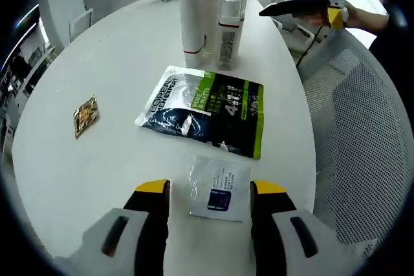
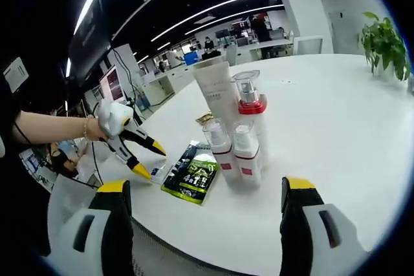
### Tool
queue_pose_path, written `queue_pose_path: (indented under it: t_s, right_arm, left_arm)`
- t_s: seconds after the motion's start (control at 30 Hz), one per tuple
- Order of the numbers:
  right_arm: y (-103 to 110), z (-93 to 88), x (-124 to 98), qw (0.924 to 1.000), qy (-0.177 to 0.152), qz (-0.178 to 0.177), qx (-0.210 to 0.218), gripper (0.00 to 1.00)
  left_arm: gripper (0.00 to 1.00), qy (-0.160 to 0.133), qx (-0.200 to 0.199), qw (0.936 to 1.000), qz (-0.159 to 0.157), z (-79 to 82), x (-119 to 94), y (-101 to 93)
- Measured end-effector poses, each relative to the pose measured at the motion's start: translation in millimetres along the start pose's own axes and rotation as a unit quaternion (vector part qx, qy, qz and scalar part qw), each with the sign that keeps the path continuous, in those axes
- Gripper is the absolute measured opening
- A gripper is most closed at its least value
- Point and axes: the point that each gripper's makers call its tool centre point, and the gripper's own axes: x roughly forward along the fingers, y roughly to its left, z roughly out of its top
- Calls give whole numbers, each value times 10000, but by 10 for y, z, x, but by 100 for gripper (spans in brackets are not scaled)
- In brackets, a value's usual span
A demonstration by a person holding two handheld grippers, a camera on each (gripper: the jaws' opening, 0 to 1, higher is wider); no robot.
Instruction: Arrange the skincare products in the storage area until every visible bottle or jar stands upright without overlapping.
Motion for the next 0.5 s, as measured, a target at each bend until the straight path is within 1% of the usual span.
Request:
queue_pose_path:
  t_s: [0.07,0.17,0.23,0.3,0.33,0.4,0.47,0.5]
  right_arm:
    - [3,-1,2,10000,5,10,-6,96]
    - [8,-6,5,10000,22,20,-25,96]
    - [15,-6,6,10000,24,24,-38,96]
    - [19,-10,8,10000,36,33,-46,96]
    - [20,-11,7,10000,35,36,-49,96]
    - [25,-14,9,10000,42,45,-55,96]
    - [34,-19,9,10000,52,54,-66,96]
    - [38,-21,9,9999,56,58,-71,96]
  left_arm:
    - [47,-149,-204,9997,40,-14,-1,76]
    - [48,-406,-534,9976,142,60,-54,60]
    - [50,-547,-705,9958,191,73,-82,80]
    - [52,-680,-904,9933,252,57,-109,101]
    - [53,-708,-1032,9916,330,30,-123,116]
    - [55,-725,-1159,9897,424,-25,-149,146]
    - [57,-837,-1313,9866,480,-47,-200,47]
    - [59,-941,-1458,9835,520,-30,-206,72]
